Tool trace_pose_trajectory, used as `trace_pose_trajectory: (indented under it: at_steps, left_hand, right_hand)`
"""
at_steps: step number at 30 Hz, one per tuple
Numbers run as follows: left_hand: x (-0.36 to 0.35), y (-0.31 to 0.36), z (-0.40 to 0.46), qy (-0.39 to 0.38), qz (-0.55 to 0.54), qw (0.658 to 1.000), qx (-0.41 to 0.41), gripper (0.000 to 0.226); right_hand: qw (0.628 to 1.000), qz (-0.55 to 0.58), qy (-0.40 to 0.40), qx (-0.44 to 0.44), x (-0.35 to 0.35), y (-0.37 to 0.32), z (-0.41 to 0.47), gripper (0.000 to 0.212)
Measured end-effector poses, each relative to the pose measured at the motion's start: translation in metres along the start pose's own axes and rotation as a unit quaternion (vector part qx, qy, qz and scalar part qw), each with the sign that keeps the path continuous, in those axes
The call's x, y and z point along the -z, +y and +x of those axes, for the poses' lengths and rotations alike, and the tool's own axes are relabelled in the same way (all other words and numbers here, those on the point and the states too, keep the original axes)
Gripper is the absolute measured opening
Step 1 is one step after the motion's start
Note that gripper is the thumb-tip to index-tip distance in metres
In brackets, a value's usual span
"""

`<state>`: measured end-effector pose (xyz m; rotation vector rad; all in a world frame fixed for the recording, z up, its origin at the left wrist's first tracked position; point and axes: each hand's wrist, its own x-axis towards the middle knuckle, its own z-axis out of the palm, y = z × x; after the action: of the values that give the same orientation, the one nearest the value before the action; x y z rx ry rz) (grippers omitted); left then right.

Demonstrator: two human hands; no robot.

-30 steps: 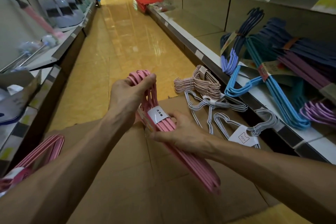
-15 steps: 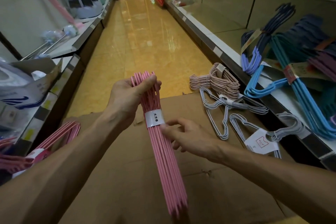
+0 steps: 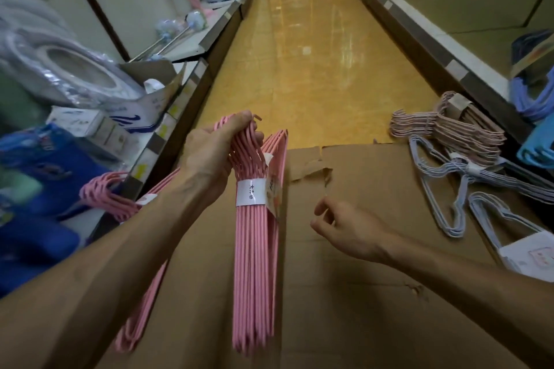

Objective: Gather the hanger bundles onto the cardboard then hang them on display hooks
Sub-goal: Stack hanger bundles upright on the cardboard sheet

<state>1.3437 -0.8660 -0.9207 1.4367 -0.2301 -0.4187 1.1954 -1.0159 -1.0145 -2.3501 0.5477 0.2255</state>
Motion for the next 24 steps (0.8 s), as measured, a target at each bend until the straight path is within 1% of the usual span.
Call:
trace_pose_trajectory:
  at_steps: [2, 5, 8, 11, 14, 18, 24]
  left_hand:
    - [0.017, -0.001, 0.002, 0.022, -0.011, 1.0, 0.001, 0.012]
    - [0.043, -0.003, 0.003, 0.053, -0.025, 0.998, 0.004, 0.013]
    - [0.071, -0.003, 0.003, 0.064, -0.015, 0.998, 0.005, 0.022]
    - [0.095, -0.004, 0.004, 0.1, -0.04, 0.994, 0.008, 0.027]
    - [0.113, -0.011, 0.006, 0.138, -0.043, 0.989, 0.016, 0.027]
    - [0.138, -0.026, 0.012, 0.172, -0.034, 0.984, 0.031, 0.036]
    - [0.162, -0.041, 0.02, 0.202, -0.005, 0.979, 0.039, 0.033]
  right_hand:
    - [0.999, -0.033, -0.013, 0.013, -0.012, -0.012, 0.009, 0.033]
    - [0.998, -0.043, -0.02, 0.04, -0.031, -0.035, 0.021, 0.032]
    - [0.996, -0.041, -0.032, 0.065, -0.051, -0.053, 0.03, 0.03]
    - [0.993, -0.049, -0.068, 0.08, -0.07, -0.06, 0.037, 0.03]
    - [0.99, -0.057, -0.093, 0.086, -0.081, -0.06, 0.043, 0.03]
    - [0.989, -0.065, -0.105, 0.079, -0.09, -0.06, 0.054, 0.029]
    - [0.988, -0.071, -0.116, 0.067, -0.101, -0.06, 0.07, 0.029]
